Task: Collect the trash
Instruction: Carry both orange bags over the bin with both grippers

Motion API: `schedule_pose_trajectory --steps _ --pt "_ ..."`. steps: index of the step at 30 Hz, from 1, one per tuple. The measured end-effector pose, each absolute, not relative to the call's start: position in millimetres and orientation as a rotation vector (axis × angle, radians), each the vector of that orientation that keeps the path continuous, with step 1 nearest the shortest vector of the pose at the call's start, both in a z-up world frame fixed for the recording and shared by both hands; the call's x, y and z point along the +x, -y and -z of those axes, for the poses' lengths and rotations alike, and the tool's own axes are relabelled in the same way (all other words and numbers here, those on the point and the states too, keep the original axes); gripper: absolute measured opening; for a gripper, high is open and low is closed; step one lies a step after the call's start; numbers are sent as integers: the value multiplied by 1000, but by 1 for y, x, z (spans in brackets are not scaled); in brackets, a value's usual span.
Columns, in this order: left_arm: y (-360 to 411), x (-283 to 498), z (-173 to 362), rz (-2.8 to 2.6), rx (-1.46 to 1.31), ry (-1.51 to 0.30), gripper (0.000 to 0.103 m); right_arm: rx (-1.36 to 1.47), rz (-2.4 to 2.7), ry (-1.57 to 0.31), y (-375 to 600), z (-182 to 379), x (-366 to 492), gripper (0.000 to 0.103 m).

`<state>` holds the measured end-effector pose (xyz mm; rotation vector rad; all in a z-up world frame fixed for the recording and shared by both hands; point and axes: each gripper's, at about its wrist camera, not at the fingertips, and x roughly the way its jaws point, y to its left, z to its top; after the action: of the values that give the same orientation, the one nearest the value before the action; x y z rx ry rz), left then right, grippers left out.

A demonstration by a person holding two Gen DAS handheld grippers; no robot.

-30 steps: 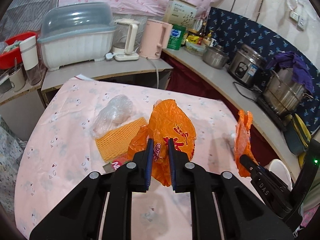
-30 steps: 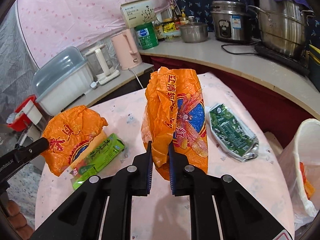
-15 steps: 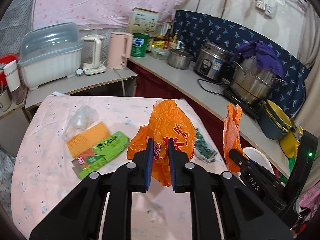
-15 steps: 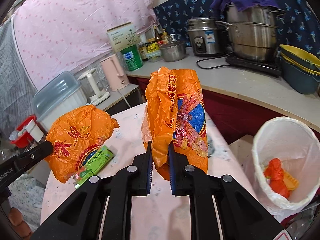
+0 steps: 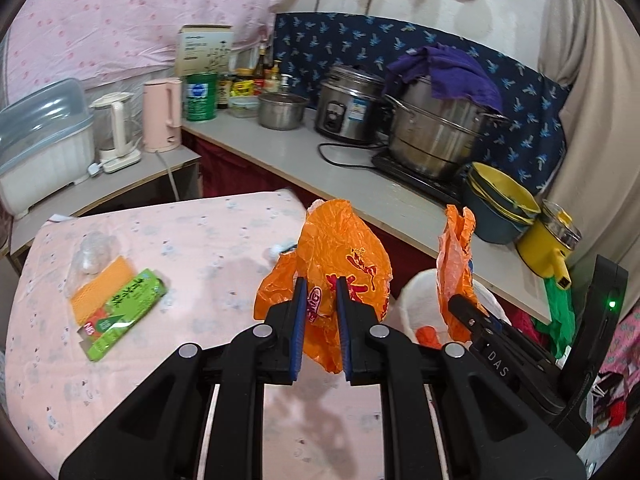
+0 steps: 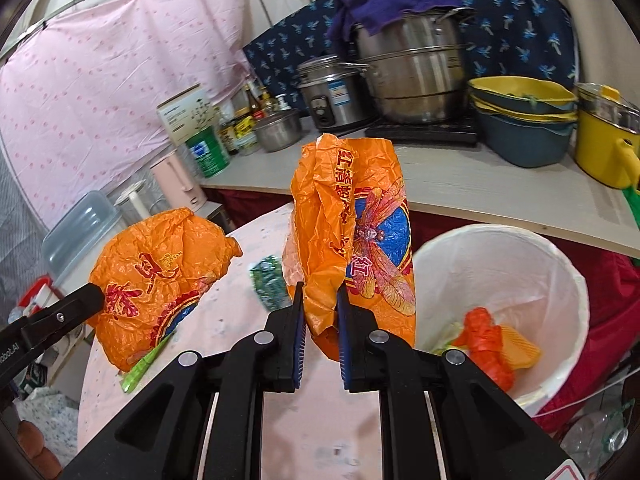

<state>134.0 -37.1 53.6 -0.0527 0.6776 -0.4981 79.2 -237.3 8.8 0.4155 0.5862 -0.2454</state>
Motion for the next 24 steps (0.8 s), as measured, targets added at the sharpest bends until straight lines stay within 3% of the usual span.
schedule_pose_trajectory --steps 24 --pt "156 98 -34 662 111 -713 14 538 401 -575 334 23 18 13"
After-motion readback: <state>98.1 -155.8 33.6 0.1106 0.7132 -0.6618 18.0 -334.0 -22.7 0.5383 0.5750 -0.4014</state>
